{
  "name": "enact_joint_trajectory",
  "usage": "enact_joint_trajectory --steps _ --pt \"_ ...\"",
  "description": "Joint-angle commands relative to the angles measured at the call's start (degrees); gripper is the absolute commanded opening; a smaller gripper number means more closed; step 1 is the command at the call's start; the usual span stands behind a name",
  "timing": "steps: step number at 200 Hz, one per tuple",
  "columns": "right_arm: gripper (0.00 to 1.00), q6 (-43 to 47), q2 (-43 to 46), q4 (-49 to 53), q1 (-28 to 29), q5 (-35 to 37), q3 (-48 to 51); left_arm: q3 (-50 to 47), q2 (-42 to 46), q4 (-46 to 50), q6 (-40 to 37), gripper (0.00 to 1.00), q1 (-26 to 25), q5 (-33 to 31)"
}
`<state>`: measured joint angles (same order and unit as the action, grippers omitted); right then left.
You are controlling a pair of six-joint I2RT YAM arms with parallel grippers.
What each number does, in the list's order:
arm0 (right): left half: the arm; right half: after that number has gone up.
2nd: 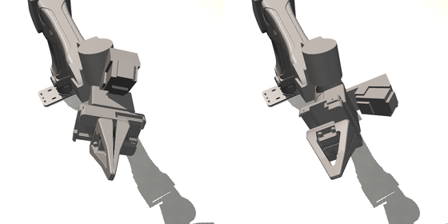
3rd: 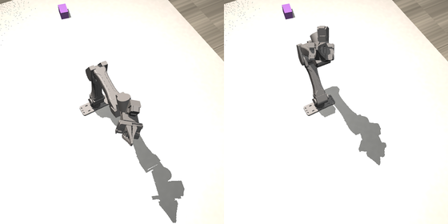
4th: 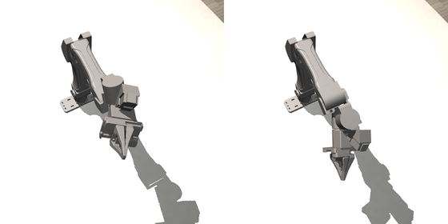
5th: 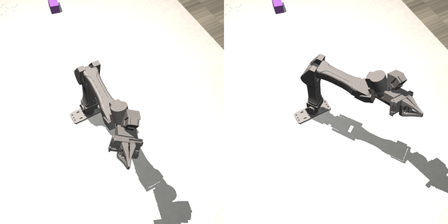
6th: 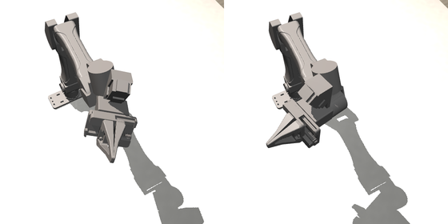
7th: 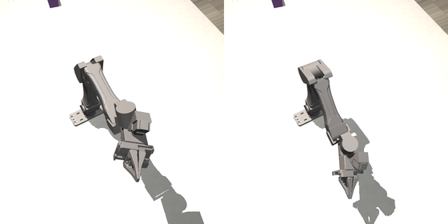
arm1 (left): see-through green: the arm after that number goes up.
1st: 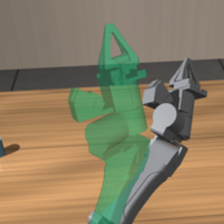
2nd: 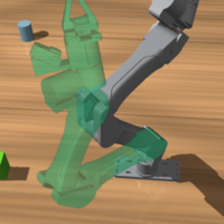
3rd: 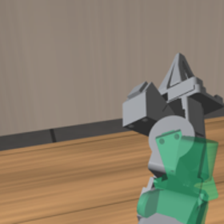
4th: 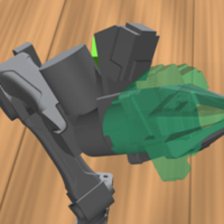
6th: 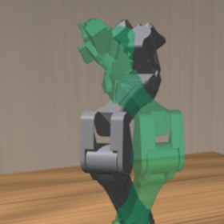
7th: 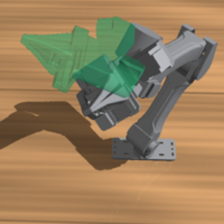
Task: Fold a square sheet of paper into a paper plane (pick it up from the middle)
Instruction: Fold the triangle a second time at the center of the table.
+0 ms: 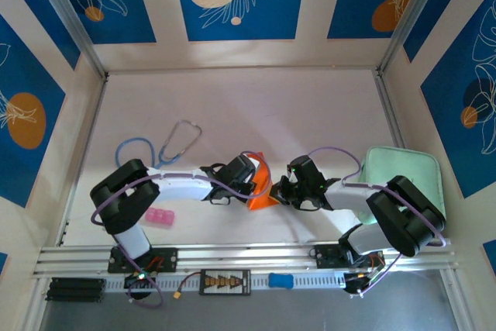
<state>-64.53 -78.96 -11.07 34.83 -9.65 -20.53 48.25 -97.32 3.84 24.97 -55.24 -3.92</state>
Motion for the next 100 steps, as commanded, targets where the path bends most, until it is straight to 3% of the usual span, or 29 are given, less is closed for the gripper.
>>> enact_joint_trajectory --steps 1,51,100 --pt "0.00 1.65 0.15 3.78 0.25 0.44 -0.51 -0.90 -1.13 0.47 -1.09 0.00 0.84 0.88" --pt "0.00 2.74 5.23 0.14 0.37 -1.62 -1.06 -0.54 -1.38 0.65 -1.46 0.00 0.84 1.37" --pt "0.00 1.03 1.43 -6.82 2.67 -3.99 -3.56 -0.35 -1.38 0.69 -1.49 0.00 0.82 1.53"
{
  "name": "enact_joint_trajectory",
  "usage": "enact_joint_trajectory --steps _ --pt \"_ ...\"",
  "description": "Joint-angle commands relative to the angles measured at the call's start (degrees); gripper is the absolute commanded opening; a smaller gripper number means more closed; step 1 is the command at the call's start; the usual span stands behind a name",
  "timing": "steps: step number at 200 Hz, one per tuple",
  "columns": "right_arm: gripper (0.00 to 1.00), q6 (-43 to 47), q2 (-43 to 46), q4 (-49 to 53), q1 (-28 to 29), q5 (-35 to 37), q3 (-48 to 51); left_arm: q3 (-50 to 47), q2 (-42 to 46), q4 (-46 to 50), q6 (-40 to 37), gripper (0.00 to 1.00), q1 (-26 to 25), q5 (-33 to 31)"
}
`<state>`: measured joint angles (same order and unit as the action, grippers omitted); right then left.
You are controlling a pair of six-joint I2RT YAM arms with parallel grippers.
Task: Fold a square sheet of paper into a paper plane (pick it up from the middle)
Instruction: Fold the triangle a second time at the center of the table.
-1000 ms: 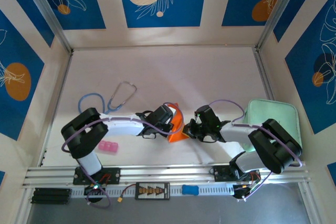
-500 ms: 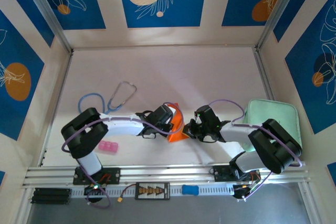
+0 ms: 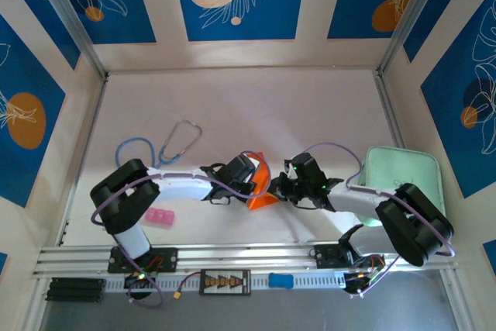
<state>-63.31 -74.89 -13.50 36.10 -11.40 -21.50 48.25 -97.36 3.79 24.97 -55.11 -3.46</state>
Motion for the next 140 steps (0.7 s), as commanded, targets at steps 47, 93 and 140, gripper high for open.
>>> enact_joint_trajectory --steps 47,93,140 --pt "0.00 -2.04 -9.40 -9.01 2.41 -2.45 -4.42 -0.36 -1.60 0.61 -1.46 0.00 0.71 1.34" --pt "0.00 -2.41 -12.59 -10.01 2.40 -2.92 -5.21 -0.33 -1.67 0.60 -1.51 0.00 0.66 1.46" --pt "0.00 -2.83 -14.50 -7.41 2.40 -1.96 -5.13 -0.13 -1.69 0.73 -1.59 0.00 0.79 1.58"
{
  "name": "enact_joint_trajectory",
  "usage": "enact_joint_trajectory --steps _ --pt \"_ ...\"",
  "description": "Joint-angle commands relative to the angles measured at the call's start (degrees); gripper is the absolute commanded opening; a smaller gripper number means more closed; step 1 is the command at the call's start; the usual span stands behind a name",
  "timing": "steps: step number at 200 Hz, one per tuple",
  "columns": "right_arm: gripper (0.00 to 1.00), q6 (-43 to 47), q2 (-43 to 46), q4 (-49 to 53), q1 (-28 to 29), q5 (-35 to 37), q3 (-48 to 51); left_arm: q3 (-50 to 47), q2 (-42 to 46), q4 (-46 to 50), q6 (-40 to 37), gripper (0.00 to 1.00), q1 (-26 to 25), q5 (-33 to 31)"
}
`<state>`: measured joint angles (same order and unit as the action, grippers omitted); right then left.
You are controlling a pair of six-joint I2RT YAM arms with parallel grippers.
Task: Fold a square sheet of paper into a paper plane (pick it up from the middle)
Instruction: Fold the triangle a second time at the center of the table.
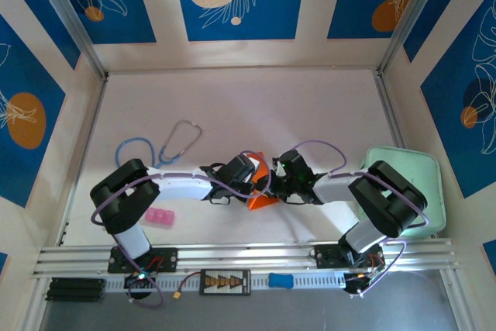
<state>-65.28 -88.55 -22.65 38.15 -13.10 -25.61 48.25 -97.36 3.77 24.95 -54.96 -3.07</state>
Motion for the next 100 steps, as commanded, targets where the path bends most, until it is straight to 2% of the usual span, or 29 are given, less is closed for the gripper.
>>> enact_joint_trajectory --steps 1,56,100 --pt "0.00 -0.84 -0.83 1.83 0.34 -0.21 -0.98 -0.11 -1.69 0.78 -1.57 0.00 0.59 1.21" --pt "0.00 -2.73 -1.88 3.32 0.30 1.98 1.65 -0.22 -2.04 0.98 -1.75 0.00 0.58 1.31" --pt "0.00 -0.64 0.29 4.14 -0.14 1.59 -0.49 0.09 -2.28 1.30 -1.92 0.00 0.73 1.58"
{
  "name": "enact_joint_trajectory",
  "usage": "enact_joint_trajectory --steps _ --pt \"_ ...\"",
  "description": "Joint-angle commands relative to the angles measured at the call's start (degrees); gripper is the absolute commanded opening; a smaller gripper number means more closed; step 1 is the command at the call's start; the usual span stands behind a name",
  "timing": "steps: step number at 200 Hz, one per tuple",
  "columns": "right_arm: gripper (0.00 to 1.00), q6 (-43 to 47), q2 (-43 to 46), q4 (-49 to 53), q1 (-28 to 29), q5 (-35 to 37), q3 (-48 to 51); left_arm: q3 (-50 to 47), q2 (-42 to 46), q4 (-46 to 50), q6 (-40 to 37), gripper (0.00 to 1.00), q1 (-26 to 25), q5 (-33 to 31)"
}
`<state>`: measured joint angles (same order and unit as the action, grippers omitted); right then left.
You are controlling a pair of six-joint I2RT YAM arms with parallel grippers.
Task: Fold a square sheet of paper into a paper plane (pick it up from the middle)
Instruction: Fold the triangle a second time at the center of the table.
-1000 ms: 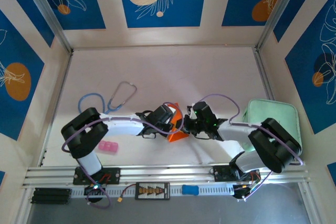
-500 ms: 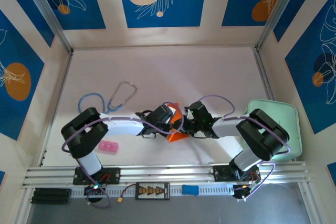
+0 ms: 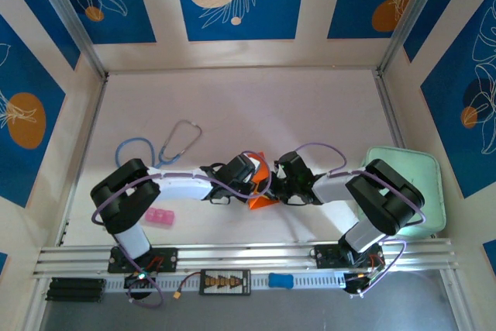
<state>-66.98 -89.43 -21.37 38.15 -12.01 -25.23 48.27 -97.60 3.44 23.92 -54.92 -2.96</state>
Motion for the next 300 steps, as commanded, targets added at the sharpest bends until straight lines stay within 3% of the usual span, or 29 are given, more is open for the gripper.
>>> enact_joint_trajectory --steps 1,44,119,207,253,285,300 --pt "0.00 1.11 1.26 2.88 -0.16 0.45 -0.87 0.07 -2.01 1.64 -0.89 0.00 0.69 1.47" --pt "0.00 3.58 1.56 2.81 -2.62 -2.55 -3.83 0.27 -2.07 1.89 -1.16 0.00 0.77 1.56" --pt "0.00 1.61 -4.52 4.21 -3.83 0.06 -1.38 0.24 -2.22 2.13 -1.16 0.00 0.86 1.38" --pt "0.00 6.24 0.57 5.41 -7.65 -3.25 -3.80 0.24 -2.16 2.27 -1.16 0.00 1.06 1.73" --pt "0.00 2.63 -3.38 3.88 -8.93 0.49 0.67 0.08 -1.93 2.45 -1.24 0.00 1.12 1.56" --pt "0.00 1.98 -1.19 4.53 -10.10 1.29 0.92 -0.04 -1.77 2.52 -1.25 0.00 1.12 1.47" --pt "0.00 1.02 0.00 0.16 -11.25 -0.58 2.26 -0.02 -1.77 2.53 -1.27 0.00 1.14 1.47"
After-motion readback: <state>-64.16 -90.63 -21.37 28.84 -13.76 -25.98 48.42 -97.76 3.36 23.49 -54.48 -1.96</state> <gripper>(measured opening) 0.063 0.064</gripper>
